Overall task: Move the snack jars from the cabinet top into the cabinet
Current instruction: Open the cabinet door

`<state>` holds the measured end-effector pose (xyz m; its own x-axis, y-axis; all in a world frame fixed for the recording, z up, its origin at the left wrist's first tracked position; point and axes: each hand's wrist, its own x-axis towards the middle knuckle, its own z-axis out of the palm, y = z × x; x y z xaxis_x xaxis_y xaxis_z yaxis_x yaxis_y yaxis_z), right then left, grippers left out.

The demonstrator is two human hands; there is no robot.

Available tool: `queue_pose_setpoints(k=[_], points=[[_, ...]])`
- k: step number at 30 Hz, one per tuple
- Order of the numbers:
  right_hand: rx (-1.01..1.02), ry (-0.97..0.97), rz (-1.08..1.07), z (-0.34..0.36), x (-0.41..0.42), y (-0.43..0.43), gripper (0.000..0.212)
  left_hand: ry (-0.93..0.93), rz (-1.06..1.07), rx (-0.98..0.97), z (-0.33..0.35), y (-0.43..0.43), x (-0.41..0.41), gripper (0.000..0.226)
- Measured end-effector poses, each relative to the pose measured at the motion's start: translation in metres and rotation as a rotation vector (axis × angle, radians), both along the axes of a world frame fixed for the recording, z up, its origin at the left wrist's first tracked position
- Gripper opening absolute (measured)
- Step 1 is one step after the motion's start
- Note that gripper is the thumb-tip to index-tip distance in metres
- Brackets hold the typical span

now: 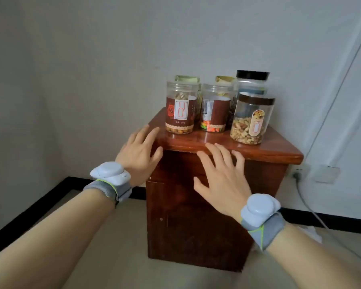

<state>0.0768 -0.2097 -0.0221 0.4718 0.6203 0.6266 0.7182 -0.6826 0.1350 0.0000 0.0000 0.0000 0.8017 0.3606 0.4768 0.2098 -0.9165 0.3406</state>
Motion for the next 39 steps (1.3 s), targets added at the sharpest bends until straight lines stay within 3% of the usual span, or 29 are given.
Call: queue_pose_setpoints(k=[4,10,14,21,28,33,35,37,39], points=[[-0.195,-0.008,0.125,-0.050,-0.002,0.023,0.053,0.029,-0.030,0.067,-0.013,0.028,0.001,0.052],[-0.394,0.010,0.198,-0.105,0.003,0.072,0.059,-0.088,-0.115,0.082,-0.029,0.055,0.006,0.045],[-0.512,-0.127,0.278,-0.125,0.017,0.101,0.070,-0.257,-0.161,-0.020,-0.034,0.062,0.019,0.036],[-0.802,-0.452,0.238,-0.124,0.030,0.138,0.061,-0.424,-0.218,-0.060,-0.045,0.067,0.031,0.032],[-0.860,-0.607,0.250,-0.124,0.036,0.145,0.060,-0.433,-0.261,-0.059,-0.042,0.072,0.029,0.031],[-0.682,-0.584,0.317,-0.120,0.023,0.159,0.047,-0.379,-0.272,-0.065,-0.033,0.075,0.025,0.032],[-0.638,-0.473,0.350,-0.123,0.011,0.159,0.035,-0.347,-0.265,-0.058,-0.031,0.074,0.024,0.033],[-0.582,-0.293,0.368,-0.124,-0.004,0.150,0.036,-0.319,-0.244,-0.064,-0.028,0.071,0.021,0.033],[-0.436,-0.122,0.434,-0.118,-0.017,0.131,0.029,-0.296,-0.221,-0.076,-0.023,0.065,0.017,0.034]])
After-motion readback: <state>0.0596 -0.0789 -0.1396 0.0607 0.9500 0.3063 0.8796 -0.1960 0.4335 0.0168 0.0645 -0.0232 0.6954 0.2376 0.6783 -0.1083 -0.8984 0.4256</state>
